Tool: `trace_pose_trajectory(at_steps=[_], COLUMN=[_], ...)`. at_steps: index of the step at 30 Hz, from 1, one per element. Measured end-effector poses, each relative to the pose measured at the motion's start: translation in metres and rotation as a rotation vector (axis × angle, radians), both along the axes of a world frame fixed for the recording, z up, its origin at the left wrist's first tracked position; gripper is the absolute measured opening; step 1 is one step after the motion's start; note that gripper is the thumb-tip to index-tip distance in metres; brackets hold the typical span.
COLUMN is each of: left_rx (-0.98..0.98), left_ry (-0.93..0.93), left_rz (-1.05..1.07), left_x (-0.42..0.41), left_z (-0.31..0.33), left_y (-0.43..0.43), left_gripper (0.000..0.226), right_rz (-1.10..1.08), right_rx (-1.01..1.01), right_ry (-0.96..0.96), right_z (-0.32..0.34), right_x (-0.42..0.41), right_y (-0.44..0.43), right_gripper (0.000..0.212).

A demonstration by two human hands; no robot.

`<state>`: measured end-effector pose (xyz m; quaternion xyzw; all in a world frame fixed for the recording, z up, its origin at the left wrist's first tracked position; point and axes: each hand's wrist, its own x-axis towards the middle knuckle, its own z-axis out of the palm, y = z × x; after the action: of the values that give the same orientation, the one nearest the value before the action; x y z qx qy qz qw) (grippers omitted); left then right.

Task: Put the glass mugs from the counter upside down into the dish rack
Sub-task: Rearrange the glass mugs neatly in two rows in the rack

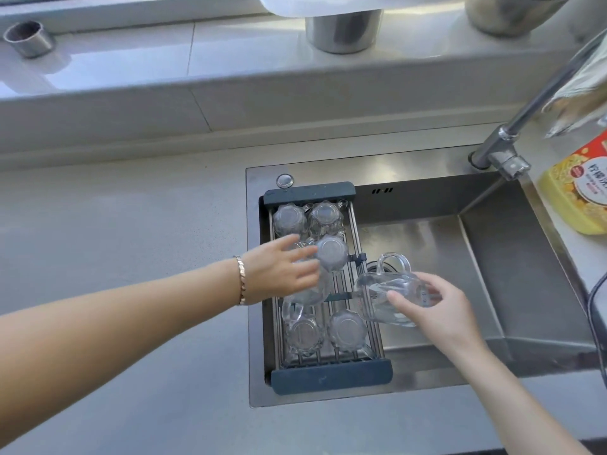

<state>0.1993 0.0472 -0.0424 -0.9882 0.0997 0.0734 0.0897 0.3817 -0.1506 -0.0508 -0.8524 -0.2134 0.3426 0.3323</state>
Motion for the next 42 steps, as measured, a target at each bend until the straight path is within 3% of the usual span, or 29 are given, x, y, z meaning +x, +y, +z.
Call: trace_pose_trajectory(at_steps=[4,7,11,15,20,24,29,35,39,42], left_rx=[-0.314,-0.573,-0.649,-0.719,-0.648,-0.499,-0.454,-0.463,-0.51,-0.479], left_ry=[-0.128,-0.041,0.018,0.021,0.034,0.021,0.085,0.225,0.193,0.149], left_rz=[0.432,0.879,1.278,1.581,1.605,1.473,1.41,1.405,1.301,1.256], left_x=[-0.013,-0.013,-0.007,-0.003,0.015,0.026,0.019,0.011,0.002,-0.008], left_z=[0.008,-0.003,-0.025,-0.039,-0.042,-0.039,-0.061,-0.08,-0.082,-0.083], left_y=[-0.006,-0.028,-0.053,-0.056,-0.058,-0.057,-0.063,-0.07,-0.065,-0.059], left_gripper=[0.067,0.071,0.073,0.061,0.058,0.056,0.06,0.072,0.077,0.073], right_rz=[-0.138,-0.153,-0.078,-0.03,0.111,0.207,0.309,0.34,0.38,0.29], right_rx=[0.015,-0.012,-0.096,-0.184,-0.378,-0.494,-0.568,-0.467,-0.38,-0.311], right_ry=[0.112,0.133,0.069,0.014,-0.091,-0.182,-0.27,-0.183,-0.093,-0.081], right_z=[-0.006,-0.011,-0.015,-0.014,-0.027,-0.033,-0.053,-0.062,-0.064,-0.068], right_x=[-0.008,-0.017,-0.031,-0.039,-0.048,-0.046,-0.052,-0.053,-0.049,-0.055], right_y=[-0.001,0.011,0.03,0.049,0.073,0.088,0.096,0.079,0.062,0.056], right_gripper=[0.043,0.046,0.057,0.071,0.069,0.068,0.072,0.059,0.07,0.071])
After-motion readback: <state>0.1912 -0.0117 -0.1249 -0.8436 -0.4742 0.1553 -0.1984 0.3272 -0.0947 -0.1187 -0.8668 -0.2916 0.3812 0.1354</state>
